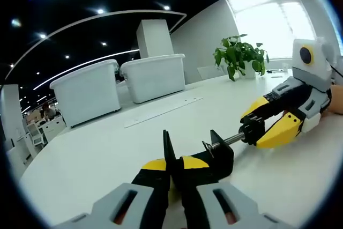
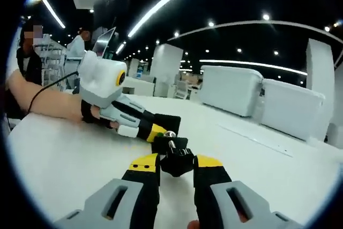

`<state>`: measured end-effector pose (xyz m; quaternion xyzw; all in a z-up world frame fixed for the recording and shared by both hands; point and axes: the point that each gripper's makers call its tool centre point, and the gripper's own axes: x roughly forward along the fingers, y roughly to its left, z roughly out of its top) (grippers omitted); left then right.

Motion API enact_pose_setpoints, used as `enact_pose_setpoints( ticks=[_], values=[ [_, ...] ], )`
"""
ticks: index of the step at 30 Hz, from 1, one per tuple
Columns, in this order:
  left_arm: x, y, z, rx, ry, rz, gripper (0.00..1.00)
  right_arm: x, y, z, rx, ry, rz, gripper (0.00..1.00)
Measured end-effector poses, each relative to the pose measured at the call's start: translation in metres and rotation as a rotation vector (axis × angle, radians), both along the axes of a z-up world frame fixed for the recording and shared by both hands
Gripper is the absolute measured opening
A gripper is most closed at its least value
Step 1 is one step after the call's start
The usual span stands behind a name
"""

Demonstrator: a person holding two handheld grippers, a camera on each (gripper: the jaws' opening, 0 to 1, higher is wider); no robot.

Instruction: Clamp the fixed fixture on the desktop, loosen the retaining clip, secure it to the edge of the desk, and tighten the retaining clip.

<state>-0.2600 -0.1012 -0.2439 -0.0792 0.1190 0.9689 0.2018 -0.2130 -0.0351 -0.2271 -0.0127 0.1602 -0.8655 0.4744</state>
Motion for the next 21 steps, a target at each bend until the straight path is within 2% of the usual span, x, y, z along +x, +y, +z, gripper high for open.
enact_pose_setpoints(
  ticks=[1, 3, 4, 12, 14, 15, 17, 19, 21],
  values=[
    [0.000, 0.000, 0.000, 0.000, 0.000, 0.001, 0.07, 0.000, 0.000, 0.001, 0.018, 0.030, -0.003, 0.24],
    [0.000, -0.001, 0.000, -0.001, 0.001, 0.004, 0.08, 0.002, -0.002, 0.001, 0.084, 0.137, -0.008, 0.24],
    [-0.001, -0.001, 0.000, -0.001, 0.001, 0.005, 0.08, -0.001, -0.002, 0.000, 0.097, 0.159, -0.008, 0.24],
    [-0.003, -0.002, 0.001, -0.001, 0.001, 0.008, 0.08, -0.004, -0.001, 0.000, 0.109, 0.173, -0.008, 0.24],
    [-0.002, -0.002, 0.001, -0.001, 0.002, 0.008, 0.08, -0.005, 0.000, 0.000, 0.101, 0.156, -0.012, 0.24],
    [-0.002, -0.002, 0.001, -0.002, 0.002, 0.007, 0.07, -0.004, 0.001, 0.000, 0.084, 0.124, -0.016, 0.25],
    [-0.003, -0.002, 0.001, -0.002, 0.002, 0.005, 0.07, -0.002, 0.001, 0.002, 0.019, 0.039, -0.015, 0.27],
    [-0.003, -0.002, 0.001, -0.002, 0.002, 0.005, 0.07, 0.000, 0.002, 0.009, -0.045, -0.003, 0.000, 0.31],
    [-0.004, -0.002, 0.001, -0.002, 0.002, 0.004, 0.07, 0.001, 0.003, 0.014, -0.106, -0.071, 0.004, 0.32]
  ],
)
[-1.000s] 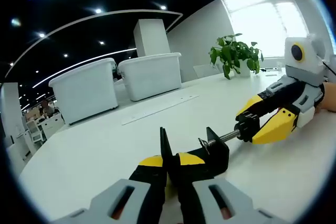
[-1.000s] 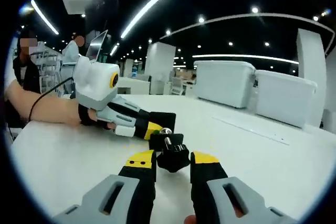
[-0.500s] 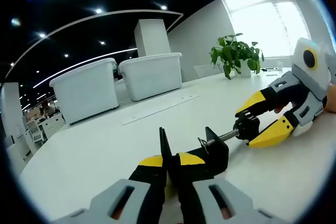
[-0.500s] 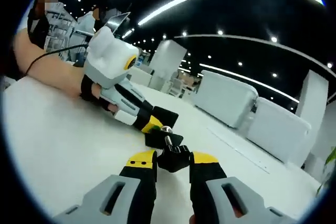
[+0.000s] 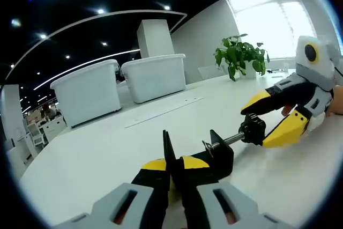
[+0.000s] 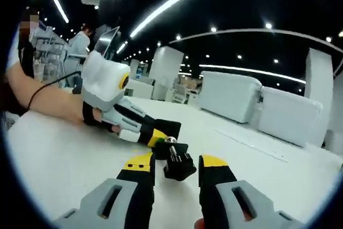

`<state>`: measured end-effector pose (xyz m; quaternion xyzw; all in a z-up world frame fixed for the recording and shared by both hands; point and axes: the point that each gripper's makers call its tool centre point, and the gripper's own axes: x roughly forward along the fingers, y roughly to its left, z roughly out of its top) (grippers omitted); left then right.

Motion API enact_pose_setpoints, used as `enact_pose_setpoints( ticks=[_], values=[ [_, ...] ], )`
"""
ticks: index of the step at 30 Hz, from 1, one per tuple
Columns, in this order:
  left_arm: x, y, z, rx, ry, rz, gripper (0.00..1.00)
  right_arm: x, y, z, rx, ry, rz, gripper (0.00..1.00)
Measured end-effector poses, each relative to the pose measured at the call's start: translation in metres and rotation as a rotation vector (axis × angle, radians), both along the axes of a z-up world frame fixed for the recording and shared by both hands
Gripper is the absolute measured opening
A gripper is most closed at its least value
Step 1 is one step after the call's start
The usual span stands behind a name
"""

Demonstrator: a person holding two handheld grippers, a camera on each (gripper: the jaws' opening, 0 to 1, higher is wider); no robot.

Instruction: Clamp the fixed fixture on the desktop, loosen the retaining clip, secure it to the edge of the desk, and tighten the retaining clip.

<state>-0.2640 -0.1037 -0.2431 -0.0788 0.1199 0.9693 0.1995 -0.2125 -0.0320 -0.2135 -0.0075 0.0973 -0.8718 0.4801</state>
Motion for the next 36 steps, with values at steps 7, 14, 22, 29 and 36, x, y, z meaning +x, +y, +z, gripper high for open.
enact_pose_setpoints(
  ticks=[7, 14, 22, 29, 36],
  values=[
    [0.000, 0.000, 0.000, 0.001, 0.000, -0.002, 0.07, -0.005, 0.003, -0.002, -0.034, -0.075, -0.017, 0.32],
    [0.003, 0.001, 0.000, 0.001, 0.001, -0.005, 0.07, -0.006, 0.003, -0.012, 0.017, -0.072, -0.021, 0.23],
    [0.008, 0.003, 0.000, -0.001, 0.005, -0.004, 0.07, -0.001, 0.000, -0.010, 0.078, 0.069, -0.018, 0.22],
    [0.010, 0.002, 0.000, -0.006, 0.012, 0.001, 0.08, 0.003, -0.004, -0.010, 0.169, 0.213, -0.027, 0.21],
    [0.007, 0.001, 0.001, -0.010, 0.016, 0.000, 0.08, 0.006, -0.004, -0.010, 0.158, 0.203, -0.034, 0.22]
  ],
)
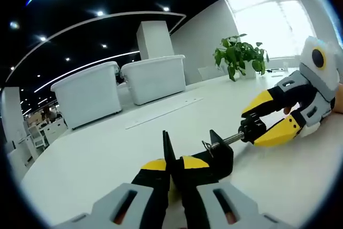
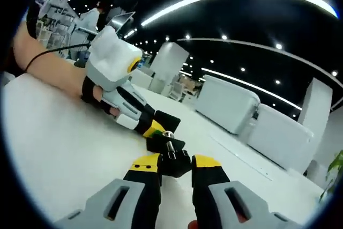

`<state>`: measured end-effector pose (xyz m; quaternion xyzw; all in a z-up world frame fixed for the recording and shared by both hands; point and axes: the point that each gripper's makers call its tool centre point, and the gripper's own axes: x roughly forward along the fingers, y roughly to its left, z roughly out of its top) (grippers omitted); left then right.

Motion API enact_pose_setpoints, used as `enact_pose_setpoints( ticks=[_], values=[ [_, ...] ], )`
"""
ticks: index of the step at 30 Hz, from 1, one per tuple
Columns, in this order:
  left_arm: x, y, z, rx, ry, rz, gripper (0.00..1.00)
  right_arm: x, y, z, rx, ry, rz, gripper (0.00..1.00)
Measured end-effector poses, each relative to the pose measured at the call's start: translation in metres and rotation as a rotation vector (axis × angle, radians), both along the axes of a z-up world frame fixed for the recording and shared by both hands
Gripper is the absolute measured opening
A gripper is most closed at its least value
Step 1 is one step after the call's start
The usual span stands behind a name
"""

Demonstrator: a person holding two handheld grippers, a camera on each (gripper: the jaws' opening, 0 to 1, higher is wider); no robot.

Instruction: Clamp the fixed fixture on the desktop, loosen the retaining clip, secure it to the edge of the desk, and tighten the retaining clip.

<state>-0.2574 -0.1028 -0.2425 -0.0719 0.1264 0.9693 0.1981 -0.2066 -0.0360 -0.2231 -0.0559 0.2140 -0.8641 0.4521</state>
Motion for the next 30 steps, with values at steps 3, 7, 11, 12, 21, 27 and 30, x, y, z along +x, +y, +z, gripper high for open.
enact_pose_setpoints(
  ticks=[3, 7, 11, 12, 21, 27, 30],
  values=[
    [0.001, 0.000, 0.000, -0.006, 0.004, 0.000, 0.08, 0.000, 0.003, 0.003, -0.085, -0.108, 0.010, 0.23],
    [-0.001, -0.001, 0.000, -0.009, 0.007, 0.003, 0.08, -0.007, 0.007, 0.010, -0.166, -0.172, 0.000, 0.29],
    [0.001, -0.001, 0.001, -0.014, 0.012, 0.005, 0.08, -0.007, 0.004, 0.004, -0.171, -0.256, 0.022, 0.29],
    [0.002, 0.000, 0.000, -0.015, 0.012, 0.005, 0.08, -0.007, 0.003, 0.001, -0.157, -0.263, 0.021, 0.28],
    [0.001, -0.001, -0.001, -0.017, 0.015, 0.011, 0.08, -0.011, 0.003, -0.004, -0.083, -0.133, 0.027, 0.23],
    [0.008, 0.000, -0.002, -0.014, 0.013, 0.010, 0.08, -0.011, 0.001, 0.001, 0.122, 0.160, 0.021, 0.23],
    [0.007, -0.002, -0.002, -0.014, 0.012, 0.016, 0.08, -0.010, -0.002, -0.002, 0.215, 0.269, 0.002, 0.23]
  ],
)
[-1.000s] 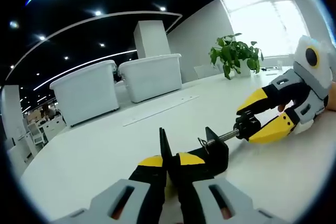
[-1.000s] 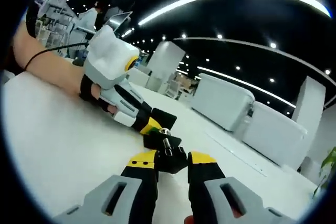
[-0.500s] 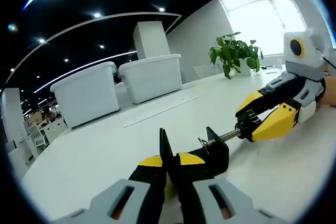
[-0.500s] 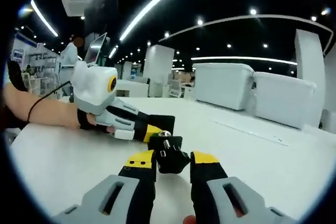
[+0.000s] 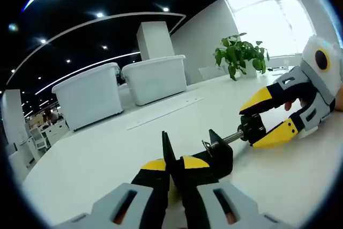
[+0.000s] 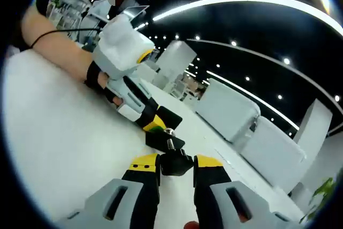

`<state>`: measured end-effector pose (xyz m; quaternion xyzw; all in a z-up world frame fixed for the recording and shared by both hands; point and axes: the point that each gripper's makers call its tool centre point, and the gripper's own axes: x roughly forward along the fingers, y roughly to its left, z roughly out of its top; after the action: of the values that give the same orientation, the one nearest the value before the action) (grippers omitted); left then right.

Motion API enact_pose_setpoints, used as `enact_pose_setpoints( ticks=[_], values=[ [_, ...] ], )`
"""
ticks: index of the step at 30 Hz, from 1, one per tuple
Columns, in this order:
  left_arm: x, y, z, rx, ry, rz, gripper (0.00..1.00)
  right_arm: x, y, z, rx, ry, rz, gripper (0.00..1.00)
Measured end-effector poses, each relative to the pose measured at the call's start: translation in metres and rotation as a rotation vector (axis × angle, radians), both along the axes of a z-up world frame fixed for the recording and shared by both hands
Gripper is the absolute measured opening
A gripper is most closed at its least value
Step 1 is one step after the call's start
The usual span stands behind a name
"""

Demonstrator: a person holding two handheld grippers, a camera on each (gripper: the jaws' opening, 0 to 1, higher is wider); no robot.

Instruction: Clamp the fixed fixture on the desktop, loosen the retaining clip, secure it to the edge of the desk, and tighten the retaining clip.

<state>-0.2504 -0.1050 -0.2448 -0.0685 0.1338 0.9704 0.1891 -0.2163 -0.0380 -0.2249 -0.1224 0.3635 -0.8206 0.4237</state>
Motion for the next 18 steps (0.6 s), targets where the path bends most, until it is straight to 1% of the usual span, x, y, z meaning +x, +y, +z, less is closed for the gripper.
enact_pose_setpoints(
  ticks=[1, 3, 4, 5, 6, 7, 8, 9, 10, 11, 12, 13, 14, 15, 16, 18],
  values=[
    [0.001, 0.000, 0.000, 0.000, -0.001, 0.001, 0.08, 0.000, 0.000, 0.000, 0.003, 0.004, -0.004, 0.23],
    [-0.003, 0.001, 0.000, 0.000, 0.000, 0.000, 0.08, 0.001, 0.001, 0.000, -0.023, -0.027, -0.009, 0.24],
    [-0.004, 0.001, -0.001, 0.001, -0.002, -0.002, 0.08, 0.001, 0.001, 0.000, -0.060, -0.075, -0.011, 0.24],
    [-0.004, 0.001, -0.001, -0.002, 0.001, -0.005, 0.08, 0.003, 0.002, 0.001, -0.122, -0.150, -0.010, 0.24],
    [-0.006, 0.001, -0.001, -0.003, 0.000, -0.007, 0.08, 0.004, 0.003, 0.007, -0.188, -0.210, -0.007, 0.24],
    [-0.007, 0.001, -0.001, -0.006, 0.003, -0.007, 0.08, 0.006, 0.003, 0.018, -0.242, -0.203, 0.018, 0.22],
    [-0.007, 0.001, -0.001, -0.007, 0.004, -0.003, 0.08, 0.007, 0.005, 0.027, -0.327, -0.231, 0.030, 0.22],
    [-0.007, 0.001, -0.001, -0.008, 0.004, -0.003, 0.08, 0.005, 0.008, 0.032, -0.384, -0.272, 0.029, 0.22],
    [-0.006, 0.001, -0.001, -0.006, 0.004, -0.003, 0.08, 0.001, 0.011, 0.031, -0.400, -0.314, 0.017, 0.22],
    [-0.005, 0.001, -0.001, -0.006, 0.004, -0.004, 0.08, -0.008, 0.015, 0.028, -0.416, -0.358, -0.004, 0.22],
    [-0.006, 0.001, -0.001, -0.006, 0.004, -0.004, 0.08, -0.014, 0.020, 0.023, -0.417, -0.395, -0.033, 0.22],
    [-0.007, 0.001, -0.001, -0.006, 0.004, -0.005, 0.08, -0.014, 0.022, 0.017, -0.406, -0.431, -0.053, 0.22],
    [-0.008, 0.001, -0.001, -0.006, 0.003, -0.008, 0.08, -0.014, 0.020, 0.018, -0.435, -0.464, -0.040, 0.22],
    [-0.009, 0.001, -0.001, -0.005, 0.003, -0.007, 0.08, -0.009, 0.017, 0.019, -0.431, -0.464, -0.029, 0.23],
    [-0.008, 0.002, 0.000, -0.005, 0.003, -0.008, 0.08, -0.009, 0.016, 0.019, -0.430, -0.470, -0.026, 0.24],
    [-0.007, 0.002, 0.000, -0.005, 0.004, -0.009, 0.08, -0.003, 0.015, 0.014, -0.424, -0.481, -0.020, 0.24]
  ],
)
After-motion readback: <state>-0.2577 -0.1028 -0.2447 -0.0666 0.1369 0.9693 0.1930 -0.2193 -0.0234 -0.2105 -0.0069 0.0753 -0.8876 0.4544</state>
